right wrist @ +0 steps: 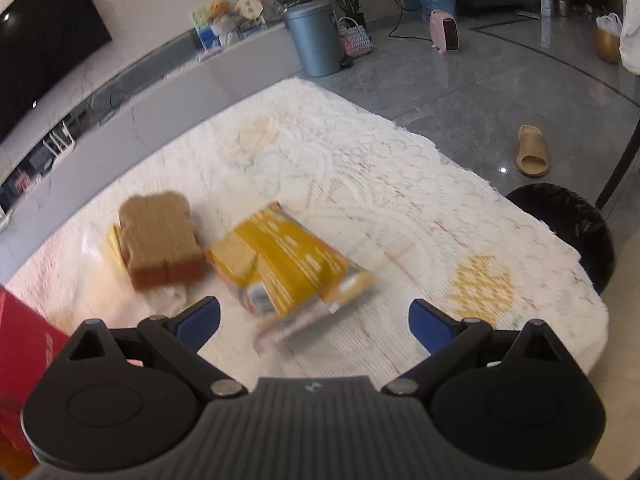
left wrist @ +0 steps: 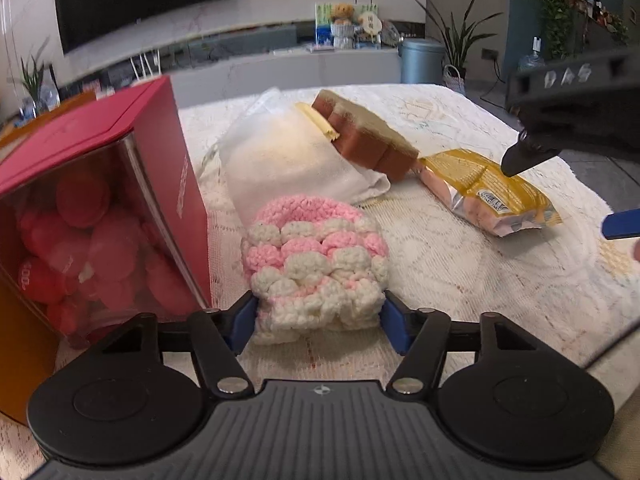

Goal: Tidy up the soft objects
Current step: 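Grasp the pink-and-white knitted hat with the left gripper, then grasp the yellow snack packet with the right gripper while the left gripper holds the hat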

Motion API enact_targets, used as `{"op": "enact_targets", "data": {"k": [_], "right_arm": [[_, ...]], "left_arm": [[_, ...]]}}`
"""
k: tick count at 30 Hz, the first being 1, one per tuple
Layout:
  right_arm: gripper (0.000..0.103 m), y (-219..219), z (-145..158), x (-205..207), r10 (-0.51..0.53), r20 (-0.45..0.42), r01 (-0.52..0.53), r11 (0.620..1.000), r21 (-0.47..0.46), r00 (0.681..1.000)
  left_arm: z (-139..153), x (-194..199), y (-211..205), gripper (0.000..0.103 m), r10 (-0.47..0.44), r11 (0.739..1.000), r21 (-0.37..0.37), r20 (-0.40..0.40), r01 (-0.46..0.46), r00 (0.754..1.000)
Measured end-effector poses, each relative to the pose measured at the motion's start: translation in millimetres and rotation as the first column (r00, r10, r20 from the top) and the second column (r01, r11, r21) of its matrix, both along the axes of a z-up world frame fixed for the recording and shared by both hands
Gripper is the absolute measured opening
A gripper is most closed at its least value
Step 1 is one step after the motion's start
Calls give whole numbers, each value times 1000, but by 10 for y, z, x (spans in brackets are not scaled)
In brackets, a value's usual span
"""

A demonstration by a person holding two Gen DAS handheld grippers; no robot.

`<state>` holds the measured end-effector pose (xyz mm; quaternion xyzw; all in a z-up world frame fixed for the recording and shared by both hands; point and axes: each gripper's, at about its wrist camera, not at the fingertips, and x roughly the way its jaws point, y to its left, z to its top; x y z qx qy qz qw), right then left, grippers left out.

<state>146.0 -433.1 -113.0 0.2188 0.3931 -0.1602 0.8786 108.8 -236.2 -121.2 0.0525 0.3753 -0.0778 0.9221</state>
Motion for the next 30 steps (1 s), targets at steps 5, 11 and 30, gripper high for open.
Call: {"op": "enact_targets", "data": {"k": [5, 11, 30], "right_arm": [[98, 47, -134, 157, 4, -39, -7, 997, -79, 999], [98, 239, -188, 262, 79, -62, -89, 979, -185, 995], [44, 357, -11, 133, 267, -185, -304, 928, -215, 946]], "left_arm": [[48, 7, 148, 64, -3, 997, -82, -48, -1, 999], [102, -27, 322, 63, 6, 984, -176, -103, -24, 995], [41, -7, 385, 59, -18, 981, -196, -100, -2, 995]]}}
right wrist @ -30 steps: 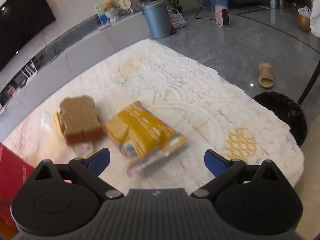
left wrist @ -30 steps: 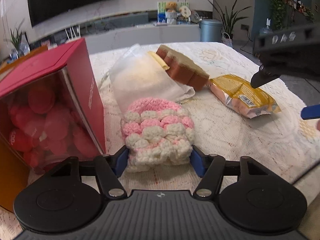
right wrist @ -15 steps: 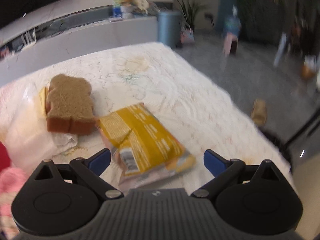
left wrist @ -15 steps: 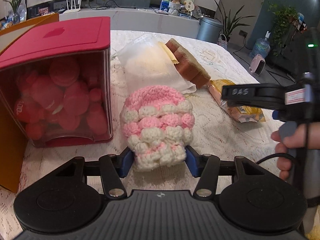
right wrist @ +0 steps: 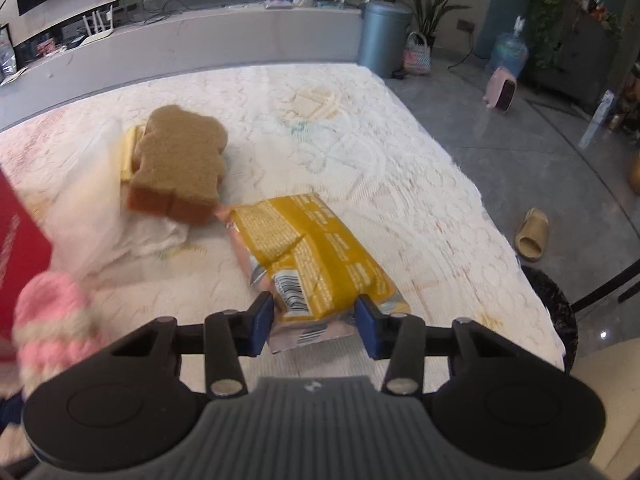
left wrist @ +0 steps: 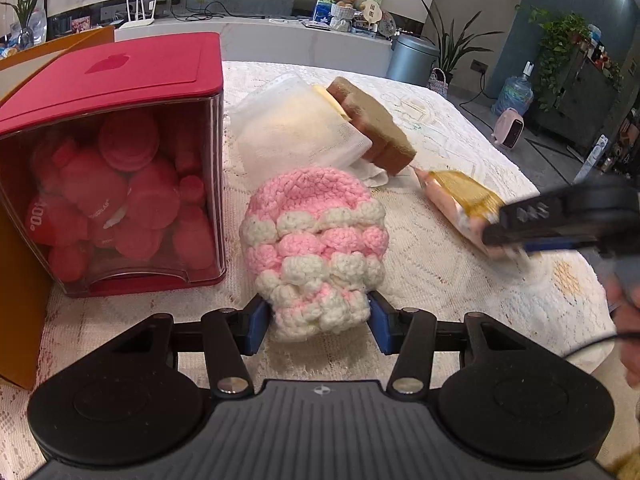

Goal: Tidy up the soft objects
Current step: 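Grasp the yellow snack packet with the right gripper while the left gripper holds the hat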

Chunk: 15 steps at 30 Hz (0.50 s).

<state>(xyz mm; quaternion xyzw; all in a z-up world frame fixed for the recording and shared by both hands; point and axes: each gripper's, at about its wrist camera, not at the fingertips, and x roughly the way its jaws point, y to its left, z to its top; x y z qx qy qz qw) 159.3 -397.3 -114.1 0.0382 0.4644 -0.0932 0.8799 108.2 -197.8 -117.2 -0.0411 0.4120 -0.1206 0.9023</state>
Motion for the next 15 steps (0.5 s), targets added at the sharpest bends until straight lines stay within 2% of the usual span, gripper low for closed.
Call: {"op": "enact_targets", "data": {"k": [2, 6, 7, 10, 12, 14, 15], "right_arm": [[44, -58, -18, -95, -13, -23, 14, 999, 38, 1000], [45, -11, 29, -254, 17, -57, -16, 1000, 10, 998], [47, 8, 43, -275, 19, -52, -19, 1000, -1, 998], [77, 49, 73, -266, 24, -14, -24, 999, -46, 1000], [79, 46, 55, -218, 39, -3, -39, 998, -54, 999], [83, 37, -5, -136, 47, -16, -47, 997, -57, 999], [84, 37, -41, -97, 49, -25, -50, 997, -62, 999]], "left_arm": [[-2, -16, -26, 59, -6, 1000, 15, 8, 6, 1000], [-21, -33, -77, 59, -13, 999, 35, 17, 12, 1000], [-24, -34, -73, 59, -14, 999, 37, 19, 13, 1000], [-39, -43, -88, 63, -28, 999, 44, 27, 27, 999], [-63, -38, -111, 75, -67, 995, 75, 31, 65, 997], [-87, -47, -119, 78, -76, 993, 89, 55, 71, 996], [-95, -48, -107, 80, -71, 995, 72, 60, 66, 996]]}}
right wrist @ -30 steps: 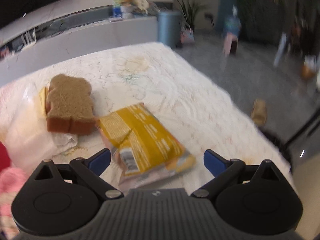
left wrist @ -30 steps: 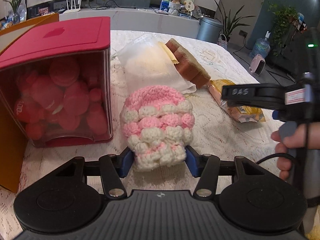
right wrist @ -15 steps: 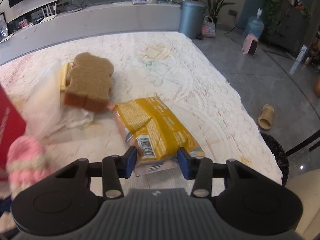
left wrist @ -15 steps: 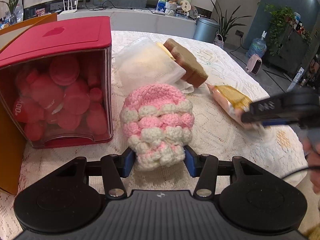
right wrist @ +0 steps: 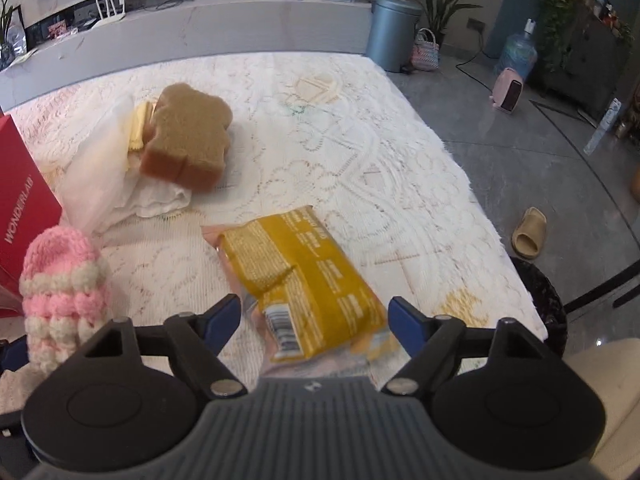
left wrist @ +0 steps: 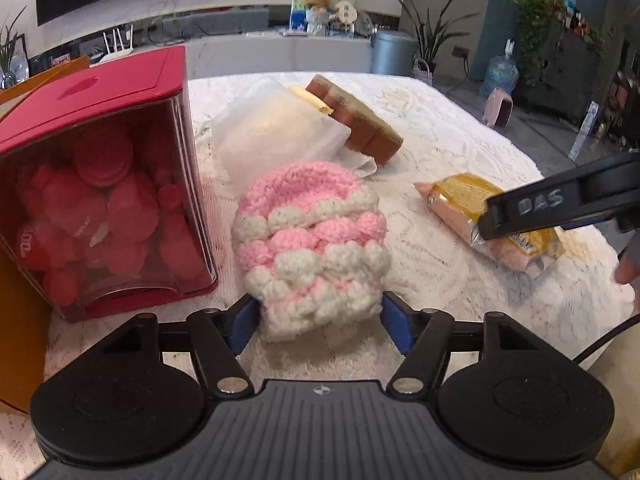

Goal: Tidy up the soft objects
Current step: 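Grasp the yellow snack packet with the right gripper while the left gripper holds the hat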

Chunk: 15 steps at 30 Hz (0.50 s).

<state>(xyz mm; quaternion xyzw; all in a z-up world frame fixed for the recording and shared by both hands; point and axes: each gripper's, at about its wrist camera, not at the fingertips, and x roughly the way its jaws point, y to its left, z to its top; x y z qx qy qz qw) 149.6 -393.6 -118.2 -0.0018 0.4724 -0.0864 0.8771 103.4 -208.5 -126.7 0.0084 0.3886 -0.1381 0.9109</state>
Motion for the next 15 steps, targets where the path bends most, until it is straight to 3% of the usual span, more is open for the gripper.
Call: {"op": "enact_targets", "data": {"k": [3, 6, 10, 12, 15], "right_arm": [[87, -8, -103, 112, 3, -13, -3, 1000, -8, 1000], [90, -21, -145, 204, -16, -12, 16, 1000, 21, 1000], [78, 23, -132, 243, -24, 2, 24, 999, 24, 1000], [67, 28, -124, 228, -39, 6, 39, 999, 18, 999], [55, -134, -70, 166, -113, 29, 109, 987, 114, 993]], "left_arm": [[-5, 18, 24, 84, 15, 999, -48, 9, -14, 1000], [-31, 17, 9, 85, 9, 999, -39, 39, -8, 999], [-25, 19, -4, 84, 1, 1000, -28, 38, 0, 999], [-18, 15, 25, 76, 3, 999, -33, 37, -1, 999], [-3, 18, 74, 60, 24, 998, -52, 29, -22, 999]]}}
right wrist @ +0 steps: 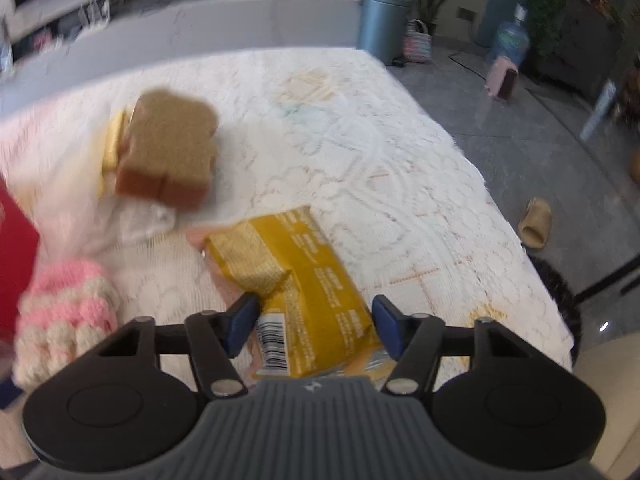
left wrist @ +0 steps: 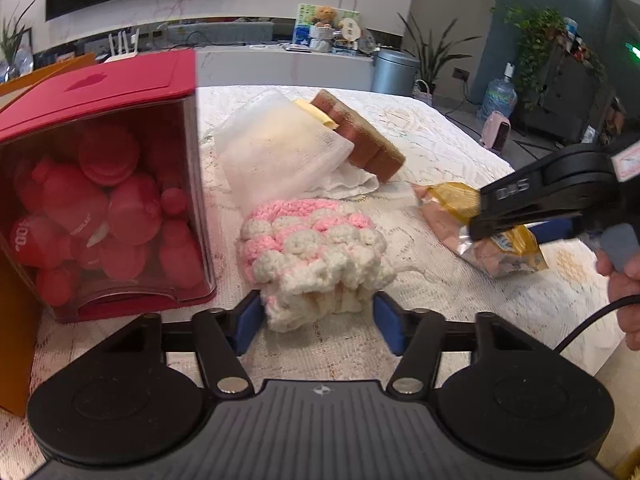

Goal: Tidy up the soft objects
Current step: 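Grasp the yellow snack packet with the right gripper while the left gripper holds the hat, then carry the hat and the snack packet over the orange box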

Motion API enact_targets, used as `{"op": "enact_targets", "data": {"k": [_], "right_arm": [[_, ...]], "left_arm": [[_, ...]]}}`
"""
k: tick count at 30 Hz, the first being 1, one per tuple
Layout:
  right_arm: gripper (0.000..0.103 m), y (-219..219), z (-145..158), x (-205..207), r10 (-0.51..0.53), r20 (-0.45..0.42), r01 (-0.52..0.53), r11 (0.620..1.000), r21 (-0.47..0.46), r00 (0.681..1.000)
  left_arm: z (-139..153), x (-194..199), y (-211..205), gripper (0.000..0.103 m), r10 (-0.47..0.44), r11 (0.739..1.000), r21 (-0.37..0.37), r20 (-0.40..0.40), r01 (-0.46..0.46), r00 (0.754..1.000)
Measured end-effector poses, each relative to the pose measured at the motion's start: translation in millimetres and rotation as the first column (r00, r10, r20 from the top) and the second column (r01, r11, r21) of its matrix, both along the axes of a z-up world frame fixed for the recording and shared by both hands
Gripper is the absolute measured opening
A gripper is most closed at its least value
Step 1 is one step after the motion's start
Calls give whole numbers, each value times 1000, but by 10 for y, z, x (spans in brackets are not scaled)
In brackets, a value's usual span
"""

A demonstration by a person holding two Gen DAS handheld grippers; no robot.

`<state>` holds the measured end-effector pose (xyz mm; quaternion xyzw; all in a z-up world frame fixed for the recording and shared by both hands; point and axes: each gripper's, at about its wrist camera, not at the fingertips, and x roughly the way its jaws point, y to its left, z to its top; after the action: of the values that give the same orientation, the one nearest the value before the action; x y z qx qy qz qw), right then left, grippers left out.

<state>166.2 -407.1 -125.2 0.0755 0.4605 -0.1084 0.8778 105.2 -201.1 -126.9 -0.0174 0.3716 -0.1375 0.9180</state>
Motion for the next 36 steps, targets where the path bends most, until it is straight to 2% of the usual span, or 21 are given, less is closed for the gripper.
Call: {"op": "enact_targets", "data": {"k": [2, 5, 13, 18, 21, 25, 30, 36], "right_arm": [[49, -63, 22, -32, -20, 16, 20, 999, 35, 1000], [45, -56, 53, -55, -11, 23, 11, 1000, 29, 1000], [38, -91, 151, -162, -19, 48, 18, 999, 33, 999], [38, -103, 189, -220, -8, 53, 6, 1000, 23, 999], [37, -115, 237, -264, -21, 80, 19, 999, 28, 997], [36, -143, 340, -338, -42, 124, 39, 999, 28, 991], [36, -171, 455, -447, -49, 176, 37, 997, 72, 983], [36, -22, 621, -523, 4, 229, -15, 999, 46, 973]], "left_arm": [[5, 1, 20, 45, 12, 1000, -7, -3, -12, 1000], [12, 8, 44, 34, 19, 1000, -1, -8, -19, 1000], [-1, 8, 64, 34, 6, 1000, 9, 3, -6, 1000], [4, -22, 58, 25, 9, 1000, 15, 19, -9, 1000], [14, -33, 81, 24, 11, 1000, -10, 20, -11, 1000], [65, -79, 78, 24, 11, 1000, 9, 51, -12, 999], [176, -131, 102, 24, 21, 1000, -20, 71, -20, 997], [315, -171, 128, 24, 10, 999, -39, 100, -6, 995]]}}
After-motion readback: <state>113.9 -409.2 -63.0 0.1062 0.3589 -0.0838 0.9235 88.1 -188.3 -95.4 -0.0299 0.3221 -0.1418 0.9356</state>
